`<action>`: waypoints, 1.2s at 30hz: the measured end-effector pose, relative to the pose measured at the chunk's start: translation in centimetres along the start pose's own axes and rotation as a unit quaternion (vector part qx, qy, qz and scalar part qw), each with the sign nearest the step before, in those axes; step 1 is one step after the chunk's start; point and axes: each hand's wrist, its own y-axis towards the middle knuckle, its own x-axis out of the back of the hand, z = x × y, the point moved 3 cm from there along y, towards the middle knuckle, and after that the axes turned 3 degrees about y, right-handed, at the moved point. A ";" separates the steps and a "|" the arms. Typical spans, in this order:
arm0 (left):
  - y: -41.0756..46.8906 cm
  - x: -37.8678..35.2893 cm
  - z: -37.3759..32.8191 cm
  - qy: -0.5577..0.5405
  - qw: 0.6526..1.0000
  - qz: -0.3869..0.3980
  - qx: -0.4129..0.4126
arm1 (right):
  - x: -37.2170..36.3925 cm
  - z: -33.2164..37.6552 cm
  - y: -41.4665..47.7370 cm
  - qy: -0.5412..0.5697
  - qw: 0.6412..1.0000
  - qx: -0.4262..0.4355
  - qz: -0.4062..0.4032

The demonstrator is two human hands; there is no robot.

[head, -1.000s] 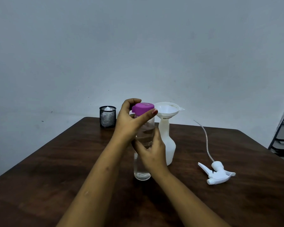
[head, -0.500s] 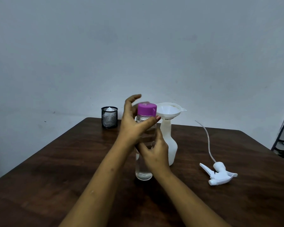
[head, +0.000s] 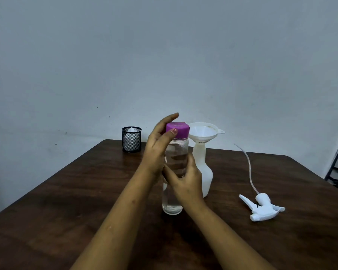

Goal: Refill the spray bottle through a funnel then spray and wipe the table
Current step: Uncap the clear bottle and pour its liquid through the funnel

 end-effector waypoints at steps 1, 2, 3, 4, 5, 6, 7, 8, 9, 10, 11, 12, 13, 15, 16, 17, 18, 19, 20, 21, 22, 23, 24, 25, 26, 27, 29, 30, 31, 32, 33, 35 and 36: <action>0.0 0.1 0.0 -0.009 1.000 -0.016 -0.016 | 0.0 0.0 0.0 -0.001 1.000 0.000 -0.002; 0.0 0.2 0.0 -0.011 0.998 -0.043 -0.034 | 0.0 -0.1 0.0 -0.004 1.000 -0.001 -0.004; -0.1 0.3 0.0 -0.011 0.996 -0.079 -0.046 | 0.0 -0.1 0.0 -0.009 1.000 -0.001 -0.005; -0.2 0.4 -0.1 -0.017 0.992 -0.114 -0.049 | 0.0 -0.1 0.0 -0.014 1.000 -0.002 -0.006; -0.2 0.5 -0.1 -0.025 0.988 -0.143 -0.049 | 0.0 -0.1 0.0 -0.017 1.000 -0.003 -0.005; -0.3 0.4 -0.1 -0.037 0.985 -0.159 -0.050 | 0.0 -0.2 0.0 -0.017 1.000 -0.005 -0.004; -0.3 0.4 -0.1 -0.034 0.984 -0.168 -0.050 | 0.0 -0.2 0.0 -0.017 1.000 -0.007 -0.003; -0.2 0.4 -0.1 -0.014 0.984 -0.171 -0.050 | 0.0 -0.1 0.1 -0.016 1.000 -0.007 -0.003; -0.2 0.4 -0.1 0.015 0.985 -0.166 -0.047 | 0.0 -0.1 0.1 -0.016 1.000 -0.005 -0.003; 0.0 0.3 -0.1 0.035 0.987 -0.149 -0.039 | 0.0 -0.1 0.1 -0.015 1.000 -0.003 -0.003; 0.0 0.2 -0.1 0.039 0.992 -0.119 -0.026 | 0.0 -0.1 0.1 -0.015 1.000 -0.003 -0.002; 0.2 0.1 -0.1 0.027 0.996 -0.082 -0.008 | -0.1 -0.1 0.0 -0.014 1.000 -0.004 -0.003; 0.3 0.0 0.1 0.005 0.999 -0.046 0.011 | -0.1 -0.2 0.0 -0.013 1.000 -0.006 -0.005; 0.2 0.0 0.1 -0.027 0.999 -0.014 0.028 | 0.0 -0.2 0.0 -0.012 1.000 -0.009 -0.009; 0.2 0.1 -0.1 -0.029 0.999 -0.016 0.024 | 0.0 -0.2 0.1 -0.012 1.000 -0.008 -0.009; 0.2 0.2 -0.2 -0.018 0.999 -0.029 0.015 | 0.0 -0.1 0.0 -0.009 1.000 -0.008 -0.008; 0.2 0.3 -0.4 0.003 0.999 -0.045 0.005 | 0.0 -0.1 0.0 -0.005 1.000 -0.011 -0.006; 0.1 0.4 -0.6 0.029 0.998 -0.061 -0.006 | 0.0 0.0 0.0 -0.001 1.000 -0.014 -0.004; 0.1 0.5 -0.8 0.052 0.996 -0.074 -0.015 | -0.1 0.0 0.0 0.001 1.000 -0.017 -0.002; 0.1 0.6 -1.0 0.069 0.994 -0.085 -0.023 | -0.1 0.0 -0.1 0.001 1.000 -0.018 0.000; 0.1 0.6 -1.2 0.086 0.992 -0.092 -0.032 | -0.1 0.1 -0.1 0.000 1.000 -0.018 0.000; 0.1 0.5 -1.4 0.102 0.990 -0.093 -0.040 | -0.1 0.1 0.0 -0.002 1.000 -0.017 0.000; 0.2 0.3 -1.6 0.122 0.988 -0.091 -0.041 | -0.1 0.1 0.0 -0.003 1.000 -0.016 0.001; 0.3 0.1 -1.8 0.143 0.986 -0.086 -0.032 | -0.1 0.1 0.0 -0.004 1.000 -0.016 0.001; 0.4 -0.1 -2.0 0.159 0.984 -0.078 -0.018 | 0.0 0.1 0.0 -0.006 1.000 -0.016 0.000; 0.5 -0.2 -2.1 0.169 0.983 -0.068 -0.003 | 0.0 0.2 0.0 -0.008 1.000 -0.017 -0.001; 0.6 -0.6 -2.3 0.175 0.983 -0.054 0.017 | 0.0 0.2 -0.1 -0.008 1.000 -0.019 -0.003; 0.5 -0.7 -2.3 0.183 0.981 -0.057 0.019 | 0.0 0.3 -0.1 -0.007 1.000 -0.018 -0.003; 0.5 -0.9 -2.5 0.196 0.978 -0.062 0.017 | 0.1 0.3 -0.1 -0.006 1.000 -0.017 -0.002; 0.5 -1.0 -2.6 0.210 0.975 -0.069 0.012 | 0.1 0.4 -0.1 -0.005 1.000 -0.016 -0.001; 0.4 -1.2 -2.8 0.222 0.972 -0.073 0.003 | 0.1 0.4 0.0 -0.006 1.000 -0.015 -0.001; 0.3 -1.3 -2.9 0.245 0.966 -0.079 -0.012 | 0.1 0.3 0.0 -0.009 1.000 -0.013 -0.001; 0.3 -1.3 -3.0 0.255 0.963 -0.084 -0.019 | 0.1 0.2 0.0 -0.012 1.000 -0.012 0.000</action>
